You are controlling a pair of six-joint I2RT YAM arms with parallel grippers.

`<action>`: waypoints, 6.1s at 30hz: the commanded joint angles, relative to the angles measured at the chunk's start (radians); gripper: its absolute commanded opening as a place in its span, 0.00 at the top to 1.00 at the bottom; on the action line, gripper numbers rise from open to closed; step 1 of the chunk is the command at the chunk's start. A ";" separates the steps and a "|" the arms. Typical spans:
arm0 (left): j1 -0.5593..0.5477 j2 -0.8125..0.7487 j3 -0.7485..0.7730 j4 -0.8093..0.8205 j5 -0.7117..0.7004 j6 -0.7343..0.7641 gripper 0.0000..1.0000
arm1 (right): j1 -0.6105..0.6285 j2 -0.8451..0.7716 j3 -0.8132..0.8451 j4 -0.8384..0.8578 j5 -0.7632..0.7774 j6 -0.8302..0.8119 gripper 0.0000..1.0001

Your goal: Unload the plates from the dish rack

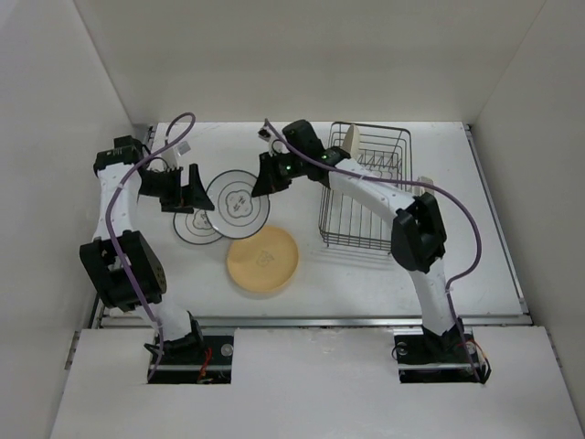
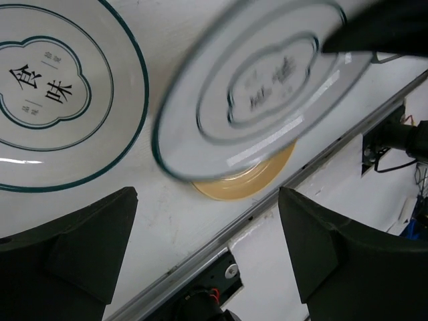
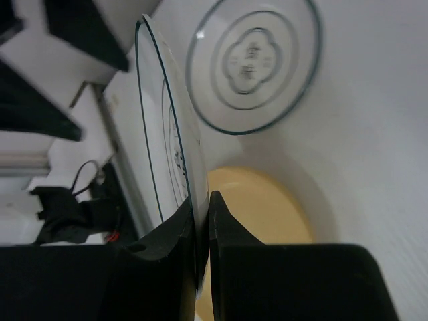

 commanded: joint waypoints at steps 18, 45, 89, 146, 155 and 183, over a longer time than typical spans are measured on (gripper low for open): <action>-0.010 0.090 0.084 -0.213 0.153 0.170 1.00 | 0.057 -0.010 0.050 0.184 -0.179 0.025 0.94; 0.047 0.352 0.161 0.046 -0.443 -0.230 0.30 | -0.001 -0.203 0.091 -0.109 0.508 0.004 0.00; -0.048 0.032 0.137 0.033 -0.847 -0.187 0.17 | -0.205 -0.100 0.261 -0.372 1.359 -0.139 1.00; 0.067 -0.209 -0.080 0.033 -0.785 -0.146 0.10 | 0.113 -0.209 -0.334 -0.071 0.218 -0.222 0.56; 0.067 -0.200 -0.080 0.023 -0.785 -0.146 0.10 | 0.223 -0.155 -0.252 -0.239 0.744 -0.233 0.18; 0.067 -0.330 -0.228 0.246 -1.169 -0.414 0.00 | -0.381 -1.009 -0.678 -0.175 1.698 0.160 0.00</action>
